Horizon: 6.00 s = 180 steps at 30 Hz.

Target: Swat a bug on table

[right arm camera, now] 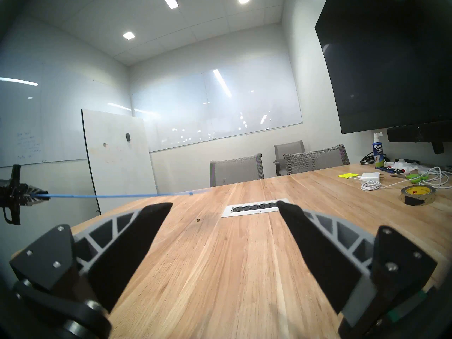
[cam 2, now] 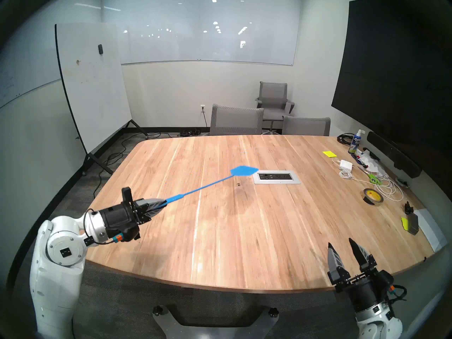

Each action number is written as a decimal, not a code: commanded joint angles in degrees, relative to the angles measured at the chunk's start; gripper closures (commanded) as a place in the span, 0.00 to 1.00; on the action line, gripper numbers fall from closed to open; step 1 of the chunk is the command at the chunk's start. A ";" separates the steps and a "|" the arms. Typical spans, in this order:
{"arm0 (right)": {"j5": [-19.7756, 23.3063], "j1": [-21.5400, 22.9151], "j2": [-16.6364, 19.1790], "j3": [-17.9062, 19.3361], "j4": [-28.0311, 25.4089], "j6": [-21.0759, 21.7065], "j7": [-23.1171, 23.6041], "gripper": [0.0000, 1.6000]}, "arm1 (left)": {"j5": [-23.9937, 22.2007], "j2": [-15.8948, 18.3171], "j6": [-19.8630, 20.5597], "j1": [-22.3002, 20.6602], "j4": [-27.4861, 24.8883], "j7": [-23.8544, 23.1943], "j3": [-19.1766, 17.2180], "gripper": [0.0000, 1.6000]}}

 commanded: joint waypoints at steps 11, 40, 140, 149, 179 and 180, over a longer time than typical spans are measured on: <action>0.00 0.18 0.05 -0.01 -0.85 -0.05 0.22 0.00 | 1.55 -1.86 -2.87 -4.01 -1.50 6.27 -2.01 1.00; -0.09 0.21 -0.12 0.09 -0.99 0.09 0.33 0.00 | -19.90 -0.56 6.75 -6.48 -16.41 5.02 -13.65 1.00; -0.54 0.59 -0.80 0.51 -1.13 0.65 0.79 0.00 | 7.58 -2.12 10.63 -12.31 15.96 12.49 -13.04 1.00; -0.57 0.64 -0.86 0.56 -1.13 0.69 0.84 0.00 | 12.89 -1.66 13.12 -12.67 16.81 12.26 -13.89 0.00; -0.63 0.98 -0.97 0.70 -0.75 0.66 1.18 0.00 | 40.93 0.32 14.19 -4.31 9.54 23.46 -9.62 0.00; -0.63 0.99 -0.98 0.70 -0.75 0.66 1.19 0.00 | 42.25 0.32 14.55 -4.09 9.44 24.69 -9.29 0.00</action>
